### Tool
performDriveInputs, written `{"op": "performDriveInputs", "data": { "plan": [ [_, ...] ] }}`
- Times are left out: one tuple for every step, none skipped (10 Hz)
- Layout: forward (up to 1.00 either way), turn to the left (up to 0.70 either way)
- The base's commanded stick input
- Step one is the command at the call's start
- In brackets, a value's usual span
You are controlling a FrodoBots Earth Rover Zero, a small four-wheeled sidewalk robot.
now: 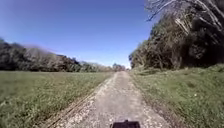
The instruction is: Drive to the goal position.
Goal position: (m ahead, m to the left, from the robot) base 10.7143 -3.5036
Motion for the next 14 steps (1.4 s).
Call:
{"op": "performDriveInputs", "data": {
  "plan": [
    [0.50, 0.00],
    [0.50, 0.00],
    [0.50, 0.00],
    [0.50, 0.00],
    [0.50, 0.00],
    [0.50, 0.00],
    [0.50, 0.00],
    [0.50, 0.00],
    [0.50, 0.00],
    [0.50, 0.00],
    [0.50, 0.00],
    [0.50, 0.00],
    [0.50, 0.00],
    [0.50, 0.00]
  ]
}}
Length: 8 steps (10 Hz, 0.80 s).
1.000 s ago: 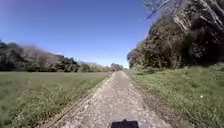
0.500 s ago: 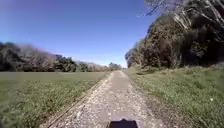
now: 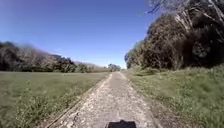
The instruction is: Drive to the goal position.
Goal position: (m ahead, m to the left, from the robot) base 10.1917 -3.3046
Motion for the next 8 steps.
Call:
{"op": "performDriveInputs", "data": {
  "plan": [
    [0.50, 0.00],
    [0.50, 0.00],
    [0.50, 0.00],
    [0.50, 0.00],
    [0.50, 0.00],
    [0.50, 0.00],
    [0.50, 0.00],
    [0.50, 0.00]
  ]
}}
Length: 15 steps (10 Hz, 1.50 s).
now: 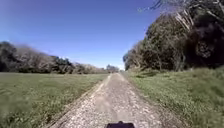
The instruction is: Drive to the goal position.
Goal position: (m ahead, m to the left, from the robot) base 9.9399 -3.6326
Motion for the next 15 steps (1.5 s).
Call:
{"op": "performDriveInputs", "data": {
  "plan": [
    [0.50, 0.00],
    [0.50, 0.00],
    [0.50, 0.00],
    [0.50, 0.00],
    [0.50, 0.00],
    [0.50, 0.00],
    [0.50, 0.00],
    [0.50, 0.00],
    [0.50, 0.00],
    [0.50, 0.00],
    [0.50, 0.00],
    [0.50, 0.00],
    [0.50, 0.00],
    [0.50, 0.00],
    [0.50, 0.00]
  ]
}}
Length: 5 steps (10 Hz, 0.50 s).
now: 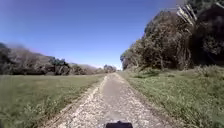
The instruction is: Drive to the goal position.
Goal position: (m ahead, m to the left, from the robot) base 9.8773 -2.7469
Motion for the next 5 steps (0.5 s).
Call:
{"op": "performDriveInputs", "data": {
  "plan": [
    [0.50, 0.00],
    [0.50, 0.00],
    [0.50, 0.00],
    [0.50, 0.00],
    [0.50, 0.00]
  ]
}}
